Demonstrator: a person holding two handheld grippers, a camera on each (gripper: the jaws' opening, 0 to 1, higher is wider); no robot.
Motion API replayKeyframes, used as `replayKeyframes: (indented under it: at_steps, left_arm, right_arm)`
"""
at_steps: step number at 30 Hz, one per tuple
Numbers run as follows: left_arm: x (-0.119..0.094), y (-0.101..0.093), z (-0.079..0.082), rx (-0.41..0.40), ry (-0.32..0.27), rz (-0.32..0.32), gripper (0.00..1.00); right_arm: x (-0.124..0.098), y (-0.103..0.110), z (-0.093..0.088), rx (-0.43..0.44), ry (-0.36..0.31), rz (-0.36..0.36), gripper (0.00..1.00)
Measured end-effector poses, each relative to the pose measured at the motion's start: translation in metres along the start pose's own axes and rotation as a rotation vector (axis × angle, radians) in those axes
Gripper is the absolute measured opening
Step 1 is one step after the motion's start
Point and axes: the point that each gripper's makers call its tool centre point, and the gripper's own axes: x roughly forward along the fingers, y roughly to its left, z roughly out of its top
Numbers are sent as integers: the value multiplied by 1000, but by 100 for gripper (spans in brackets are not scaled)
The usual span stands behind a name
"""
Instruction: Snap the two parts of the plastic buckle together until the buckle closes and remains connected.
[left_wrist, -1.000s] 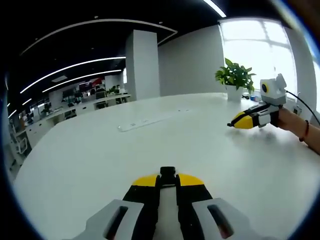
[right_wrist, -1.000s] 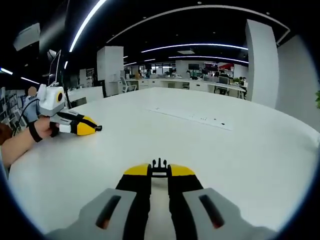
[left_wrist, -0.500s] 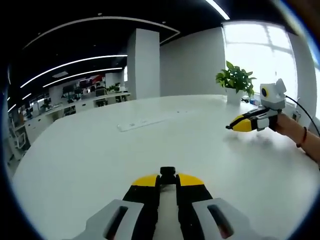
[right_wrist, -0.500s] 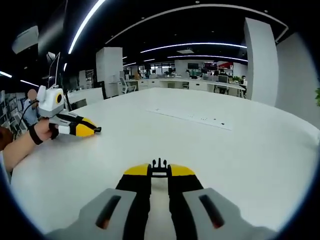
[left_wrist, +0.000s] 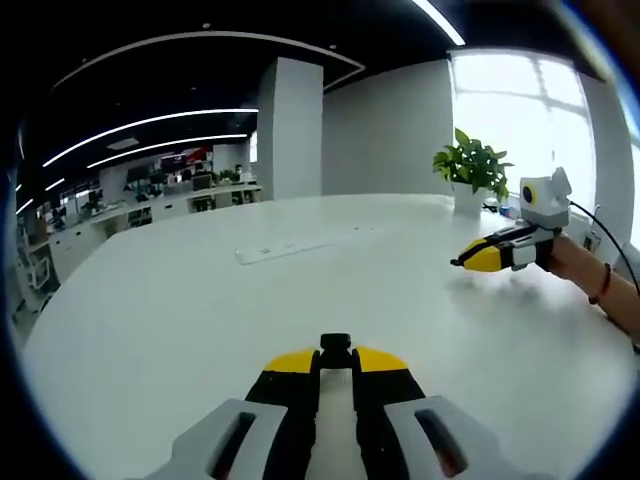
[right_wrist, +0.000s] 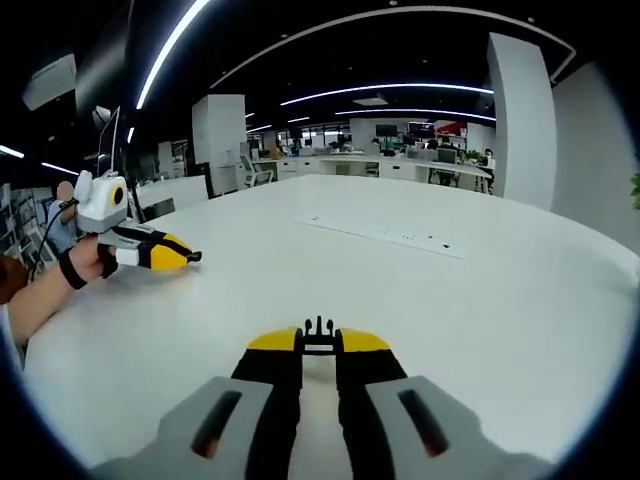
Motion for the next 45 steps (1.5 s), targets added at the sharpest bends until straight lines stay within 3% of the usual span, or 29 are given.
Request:
replayKeyframes:
  at_steps: [20, 27, 45]
  left_arm:
    - [-4, 0, 10, 14, -23, 16, 11]
    - [-4, 5, 22, 0, -55, 13, 11]
    - [0, 8, 22, 21, -48, 7, 11]
  right_arm:
    - [0, -4, 10, 6, -29, 3, 12]
    - [0, -2, 12, 6, -34, 8, 12]
    - [-8, 12, 7, -3, -33, 19, 12]
